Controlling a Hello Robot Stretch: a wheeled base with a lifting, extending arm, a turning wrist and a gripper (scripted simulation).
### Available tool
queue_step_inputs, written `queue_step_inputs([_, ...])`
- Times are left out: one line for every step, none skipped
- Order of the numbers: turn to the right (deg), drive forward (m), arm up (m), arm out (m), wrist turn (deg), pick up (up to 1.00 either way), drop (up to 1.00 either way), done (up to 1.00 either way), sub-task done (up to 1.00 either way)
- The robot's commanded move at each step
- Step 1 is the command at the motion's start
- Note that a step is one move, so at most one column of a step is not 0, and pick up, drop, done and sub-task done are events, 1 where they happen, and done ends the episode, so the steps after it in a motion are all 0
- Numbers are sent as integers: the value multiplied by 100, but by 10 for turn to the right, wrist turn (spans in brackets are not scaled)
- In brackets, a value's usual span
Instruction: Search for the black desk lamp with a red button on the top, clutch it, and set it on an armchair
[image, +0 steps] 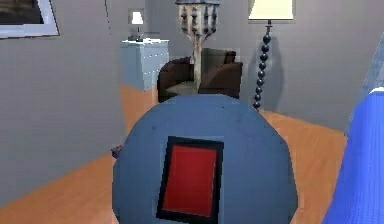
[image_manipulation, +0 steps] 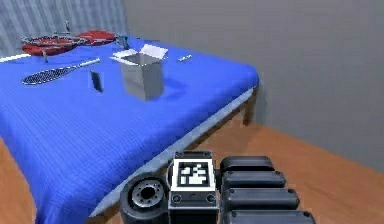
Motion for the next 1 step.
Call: queue_step_inputs([-210, 0, 0, 0, 0, 0, 0, 0, 0])
